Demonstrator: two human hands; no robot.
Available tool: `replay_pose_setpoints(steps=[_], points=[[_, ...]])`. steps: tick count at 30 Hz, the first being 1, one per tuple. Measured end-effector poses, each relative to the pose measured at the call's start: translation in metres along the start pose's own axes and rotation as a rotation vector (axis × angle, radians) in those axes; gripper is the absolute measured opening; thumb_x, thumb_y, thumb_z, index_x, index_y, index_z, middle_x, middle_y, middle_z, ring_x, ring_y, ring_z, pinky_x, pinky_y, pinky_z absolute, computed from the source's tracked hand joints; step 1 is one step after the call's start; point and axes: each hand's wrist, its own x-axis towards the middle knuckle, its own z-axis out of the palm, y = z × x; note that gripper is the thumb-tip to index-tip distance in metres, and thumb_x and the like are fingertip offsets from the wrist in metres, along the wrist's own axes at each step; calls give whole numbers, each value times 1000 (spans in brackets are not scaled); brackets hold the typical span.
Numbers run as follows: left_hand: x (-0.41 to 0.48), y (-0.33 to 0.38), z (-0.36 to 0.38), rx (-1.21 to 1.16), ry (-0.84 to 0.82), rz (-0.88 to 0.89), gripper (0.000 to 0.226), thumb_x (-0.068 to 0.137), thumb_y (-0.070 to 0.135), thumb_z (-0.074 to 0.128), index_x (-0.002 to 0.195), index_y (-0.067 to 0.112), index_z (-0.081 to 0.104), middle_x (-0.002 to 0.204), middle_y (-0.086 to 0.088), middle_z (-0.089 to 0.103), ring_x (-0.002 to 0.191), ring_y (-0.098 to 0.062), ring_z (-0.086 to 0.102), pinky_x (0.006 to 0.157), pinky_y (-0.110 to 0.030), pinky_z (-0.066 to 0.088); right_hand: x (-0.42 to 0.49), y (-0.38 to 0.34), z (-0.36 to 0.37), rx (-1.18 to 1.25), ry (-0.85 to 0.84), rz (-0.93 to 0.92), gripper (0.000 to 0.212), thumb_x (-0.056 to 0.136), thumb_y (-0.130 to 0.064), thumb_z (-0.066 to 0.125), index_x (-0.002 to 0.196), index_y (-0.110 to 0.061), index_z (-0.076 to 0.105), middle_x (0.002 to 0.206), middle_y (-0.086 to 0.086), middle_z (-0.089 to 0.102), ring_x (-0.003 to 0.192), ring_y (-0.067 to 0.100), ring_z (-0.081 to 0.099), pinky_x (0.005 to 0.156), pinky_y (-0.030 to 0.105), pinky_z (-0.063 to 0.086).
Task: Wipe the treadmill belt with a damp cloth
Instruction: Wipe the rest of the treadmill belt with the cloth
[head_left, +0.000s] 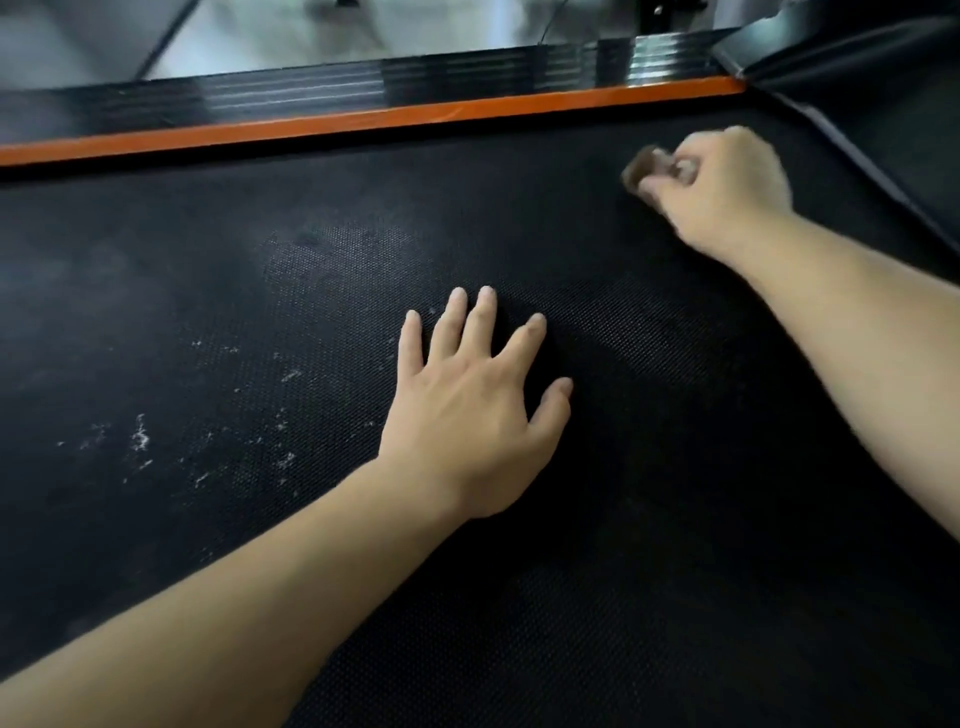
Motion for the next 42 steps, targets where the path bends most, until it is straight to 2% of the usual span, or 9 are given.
replay_pose_setpoints(steps=[2, 7, 12, 18, 23, 28, 32, 37, 42], points=[[12, 9, -3, -63, 20, -70, 60, 97, 66, 25, 149, 38, 36, 162, -8, 25, 154, -29, 8, 123, -58, -3, 9, -3, 4, -34, 53, 87, 31, 87, -49, 66, 101, -21, 70, 107, 10, 60, 102, 34, 60, 80, 35, 44], [23, 22, 8, 17, -22, -105, 70, 96, 73, 21, 159, 44, 11, 170, -6, 0, 156, -29, -14, 117, -67, -14, -15, -19, 12, 96, -133, -316, 29, 84, -44, 72, 95, -18, 71, 88, 5, 54, 81, 24, 54, 72, 33, 43], [23, 19, 12, 9, 32, -79, 71, 95, 73, 21, 159, 44, 11, 171, -4, -2, 156, -28, -17, 119, -63, -15, 57, 2, 13, -12, 57, 30, 32, 89, -45, 66, 97, -14, 71, 100, 10, 68, 97, 32, 63, 80, 38, 49], [22, 20, 10, 14, 34, -77, 71, 95, 73, 19, 159, 43, 7, 171, -4, -6, 155, -27, -21, 120, -60, -14, 58, -17, 32, 51, -94, -241, 26, 86, -46, 69, 91, -21, 69, 92, 5, 57, 83, 23, 54, 72, 29, 40], [21, 20, 9, 11, 20, -73, 72, 94, 73, 17, 159, 43, 5, 171, -4, -9, 154, -27, -23, 121, -60, -14, 97, -3, 28, -47, 88, 115, 42, 88, -51, 62, 103, -12, 69, 111, 13, 66, 103, 32, 63, 88, 36, 51], [21, 20, 9, 25, 28, -82, 74, 93, 73, 15, 160, 42, 6, 171, -4, -7, 155, -28, -21, 121, -60, -13, 72, -17, 39, 33, -67, -204, 28, 85, -48, 69, 96, -22, 70, 99, 6, 55, 87, 23, 52, 77, 32, 43], [21, 20, 10, 19, 25, -71, 73, 94, 73, 16, 160, 42, 5, 171, -4, -8, 154, -27, -22, 121, -60, -14, 106, 13, 21, -70, 72, 175, 41, 87, -49, 64, 107, -14, 69, 115, 14, 66, 104, 34, 63, 86, 37, 49], [20, 22, 9, 21, 34, -84, 74, 93, 73, 16, 160, 42, 8, 171, -5, -5, 155, -28, -20, 121, -60, -13, 72, 13, 24, 1, -44, -94, 28, 86, -50, 66, 90, -22, 67, 96, 9, 56, 84, 26, 53, 74, 33, 42], [20, 22, 10, 15, 31, -83, 74, 93, 73, 15, 160, 42, 9, 171, -5, -4, 155, -27, -19, 122, -59, -13, 89, 36, 0, -66, 52, 166, 40, 86, -49, 64, 98, -12, 70, 103, 15, 68, 97, 35, 65, 80, 36, 51]])
